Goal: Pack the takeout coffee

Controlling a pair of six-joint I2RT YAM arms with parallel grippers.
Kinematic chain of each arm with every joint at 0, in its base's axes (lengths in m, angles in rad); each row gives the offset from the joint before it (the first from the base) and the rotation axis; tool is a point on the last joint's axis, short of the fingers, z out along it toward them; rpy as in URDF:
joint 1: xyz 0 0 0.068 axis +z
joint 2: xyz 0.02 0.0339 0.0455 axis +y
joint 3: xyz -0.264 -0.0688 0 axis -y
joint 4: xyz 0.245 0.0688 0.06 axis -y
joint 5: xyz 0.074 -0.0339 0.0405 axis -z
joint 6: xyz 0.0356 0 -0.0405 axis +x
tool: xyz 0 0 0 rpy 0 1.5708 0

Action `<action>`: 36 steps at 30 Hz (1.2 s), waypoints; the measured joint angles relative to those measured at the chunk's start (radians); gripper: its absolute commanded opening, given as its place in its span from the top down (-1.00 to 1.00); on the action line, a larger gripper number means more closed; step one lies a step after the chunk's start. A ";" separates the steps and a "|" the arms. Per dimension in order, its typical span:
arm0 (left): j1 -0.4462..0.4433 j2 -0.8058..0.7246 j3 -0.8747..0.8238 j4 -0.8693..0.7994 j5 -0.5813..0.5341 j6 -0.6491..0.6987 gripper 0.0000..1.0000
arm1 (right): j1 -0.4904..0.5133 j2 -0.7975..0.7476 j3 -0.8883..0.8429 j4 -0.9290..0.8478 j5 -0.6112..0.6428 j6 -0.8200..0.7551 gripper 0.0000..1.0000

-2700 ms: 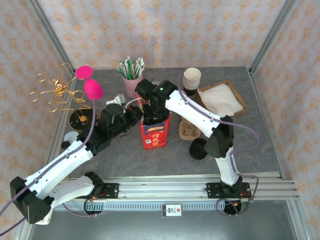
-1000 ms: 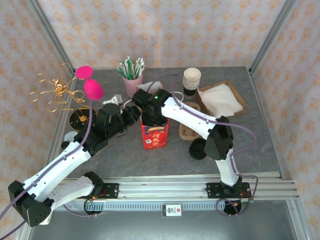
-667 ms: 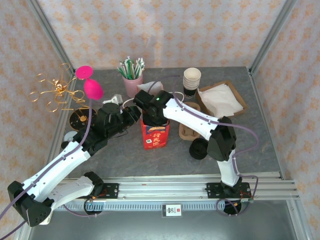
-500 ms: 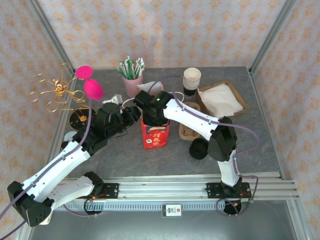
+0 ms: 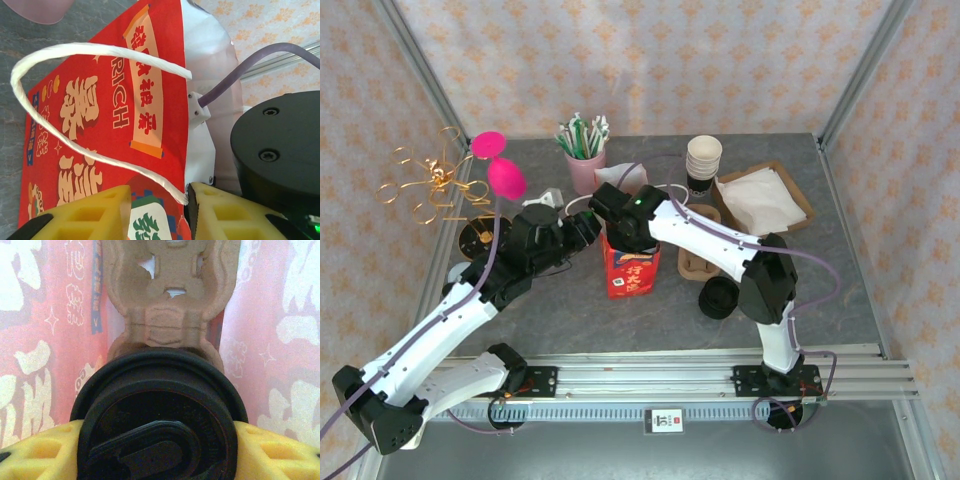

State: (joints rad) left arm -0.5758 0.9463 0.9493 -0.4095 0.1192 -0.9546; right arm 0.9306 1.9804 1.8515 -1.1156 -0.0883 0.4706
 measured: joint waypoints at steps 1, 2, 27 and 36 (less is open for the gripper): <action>0.001 -0.002 0.005 -0.007 0.000 0.005 0.27 | 0.000 -0.002 -0.004 0.004 -0.001 0.000 -0.01; 0.001 -0.005 0.008 -0.010 0.000 0.011 0.25 | 0.000 -0.002 -0.006 0.006 -0.001 0.000 -0.01; 0.016 -0.035 0.071 -0.123 -0.049 0.093 0.05 | 0.000 -0.006 -0.034 0.037 0.004 -0.008 -0.02; 0.029 -0.035 0.071 -0.126 -0.050 0.093 0.03 | 0.000 -0.001 -0.031 0.036 0.002 -0.018 -0.03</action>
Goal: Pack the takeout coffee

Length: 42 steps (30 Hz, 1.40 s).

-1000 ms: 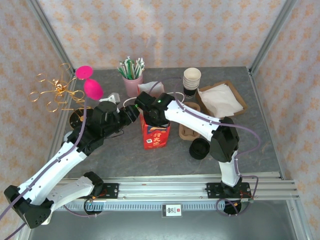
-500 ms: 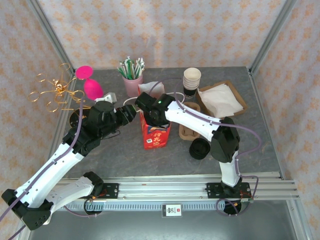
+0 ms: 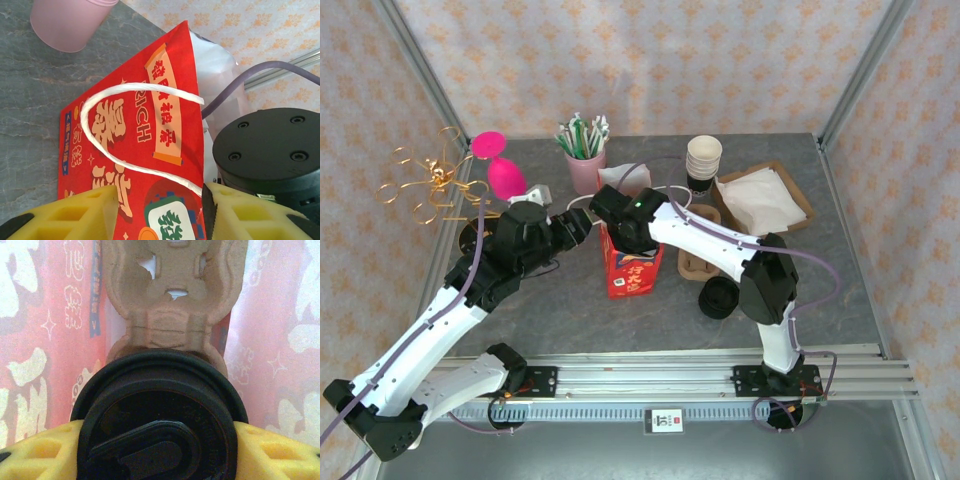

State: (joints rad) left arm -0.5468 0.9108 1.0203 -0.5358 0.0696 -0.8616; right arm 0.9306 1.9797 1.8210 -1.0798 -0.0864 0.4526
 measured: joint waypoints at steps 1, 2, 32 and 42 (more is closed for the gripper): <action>0.002 0.000 0.000 0.000 0.000 0.000 0.02 | 0.000 0.002 0.002 -0.003 0.000 0.000 -0.04; 0.005 0.000 0.000 0.000 0.000 0.000 0.02 | 0.000 0.004 0.006 -0.005 0.000 0.000 -0.04; 0.006 0.001 -0.002 0.000 0.001 0.000 -0.11 | 0.000 0.056 0.092 -0.070 0.002 0.000 -0.53; 0.013 0.001 -0.010 0.001 0.002 0.000 -0.11 | 0.000 0.074 0.128 -0.090 0.006 0.004 -0.68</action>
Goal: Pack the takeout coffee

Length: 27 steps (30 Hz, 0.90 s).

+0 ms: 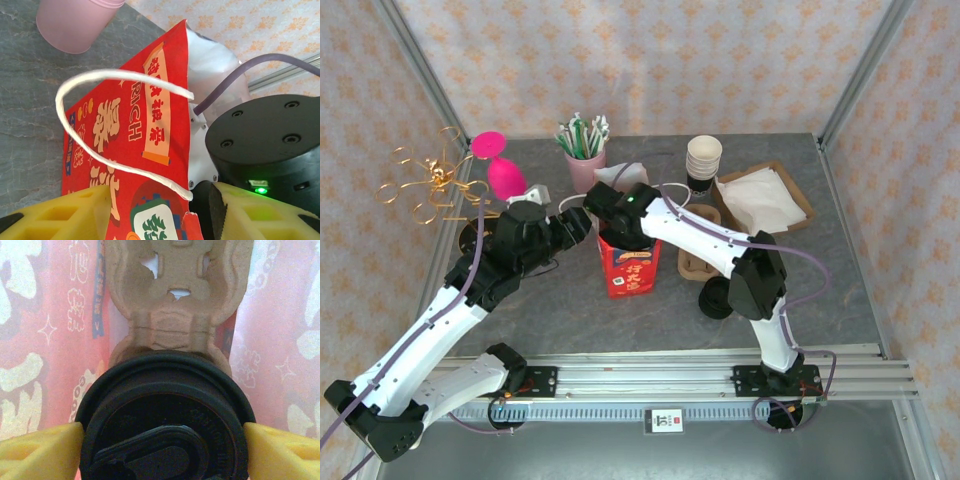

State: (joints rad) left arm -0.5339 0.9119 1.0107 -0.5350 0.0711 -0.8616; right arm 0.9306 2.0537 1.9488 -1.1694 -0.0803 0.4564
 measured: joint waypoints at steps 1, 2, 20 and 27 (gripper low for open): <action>0.000 0.001 -0.001 0.000 0.000 0.000 -0.10 | 0.000 0.002 0.003 -0.002 0.002 0.000 -0.70; 0.000 0.001 -0.002 0.000 0.000 0.000 -0.11 | 0.000 0.002 0.006 -0.005 0.003 0.000 -0.71; 0.000 0.001 -0.004 0.000 0.000 0.000 -0.18 | 0.000 0.005 0.032 -0.048 0.033 0.008 -0.99; 0.000 0.002 -0.004 0.000 0.000 0.000 -0.18 | 0.000 0.005 0.035 -0.056 0.033 0.008 -0.99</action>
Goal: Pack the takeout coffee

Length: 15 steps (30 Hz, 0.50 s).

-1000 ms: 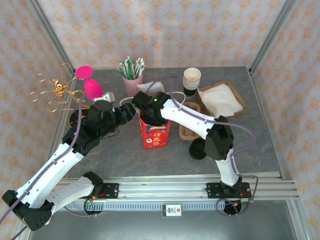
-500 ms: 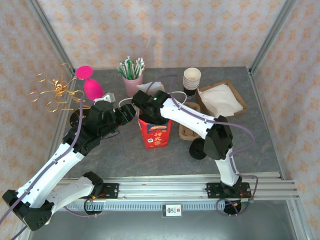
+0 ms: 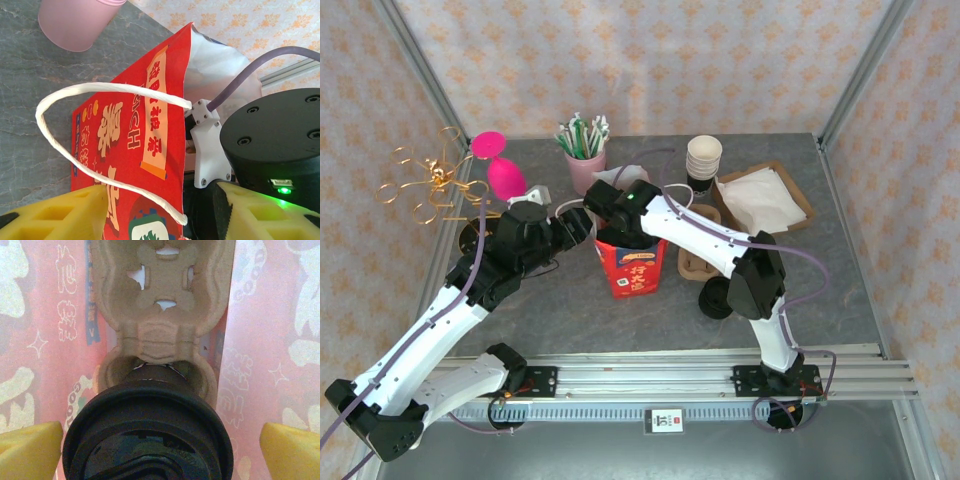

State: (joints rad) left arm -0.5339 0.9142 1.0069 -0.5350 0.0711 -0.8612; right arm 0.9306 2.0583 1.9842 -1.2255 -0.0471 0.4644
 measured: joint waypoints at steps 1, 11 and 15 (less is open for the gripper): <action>0.000 0.000 0.000 0.000 0.000 0.000 -0.18 | 0.000 0.000 0.000 -0.001 0.000 0.000 -0.99; 0.006 0.001 0.000 0.000 0.000 0.005 -0.21 | 0.000 0.000 0.002 -0.003 0.000 0.000 -0.99; 0.006 0.005 0.000 0.000 0.000 0.012 -0.24 | 0.000 0.000 0.007 -0.009 0.002 0.000 -0.99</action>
State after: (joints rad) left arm -0.5274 0.9188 1.0073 -0.5350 0.0711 -0.8490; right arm 0.9306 2.0583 1.9915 -1.2346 -0.0452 0.4644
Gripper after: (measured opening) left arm 0.613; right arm 0.996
